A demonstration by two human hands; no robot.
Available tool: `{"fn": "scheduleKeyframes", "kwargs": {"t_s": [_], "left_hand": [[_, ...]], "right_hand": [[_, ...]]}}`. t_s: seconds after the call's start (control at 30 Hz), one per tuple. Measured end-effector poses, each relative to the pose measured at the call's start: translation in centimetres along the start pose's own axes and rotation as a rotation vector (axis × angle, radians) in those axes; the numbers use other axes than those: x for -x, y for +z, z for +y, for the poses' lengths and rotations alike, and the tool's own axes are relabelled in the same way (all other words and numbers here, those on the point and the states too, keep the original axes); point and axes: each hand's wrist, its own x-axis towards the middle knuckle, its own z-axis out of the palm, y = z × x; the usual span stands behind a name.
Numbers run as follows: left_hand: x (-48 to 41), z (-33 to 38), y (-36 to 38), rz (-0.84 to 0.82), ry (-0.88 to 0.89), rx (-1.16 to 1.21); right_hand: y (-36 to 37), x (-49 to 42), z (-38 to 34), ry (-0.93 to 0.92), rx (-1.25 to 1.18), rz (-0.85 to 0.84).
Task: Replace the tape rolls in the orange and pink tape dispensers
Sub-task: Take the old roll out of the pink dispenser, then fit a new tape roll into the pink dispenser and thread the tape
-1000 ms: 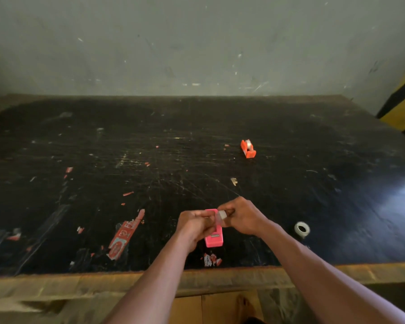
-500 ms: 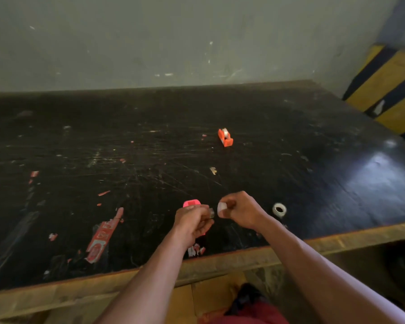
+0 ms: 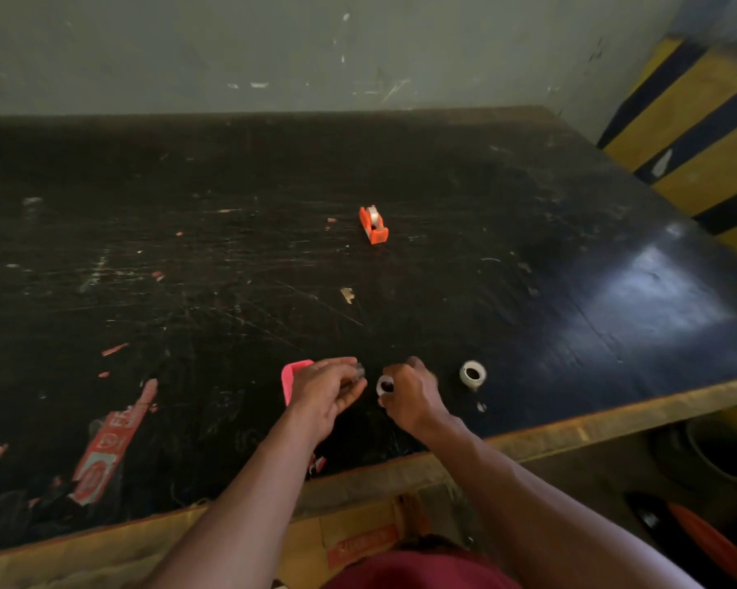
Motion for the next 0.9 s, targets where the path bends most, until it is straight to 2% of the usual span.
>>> {"fn": "scheduleKeyframes", "kwargs": {"t_s": [0.27,0.5,0.77,0.9], "left_hand": [[-1.0,1.0,1.3,-0.018,0.034,0.028],[-1.2,0.5,1.8,-0.021,0.067,-0.049],[-0.3,-2.7,1.8,-0.077,0.051,-0.085],[0.3,-3.9,2.6,-0.098,0.038,-0.103]], "right_hand": [[-0.3,-1.8,0.4,0.031,-0.018,-0.038],[-0.1,-0.6,-0.2,0.046,-0.014,-0.022],[-1.2,2.8,0.8,0.106,-0.116,0.145],[-3.0,3.4,3.1,0.178,-0.044,0.239]]}}
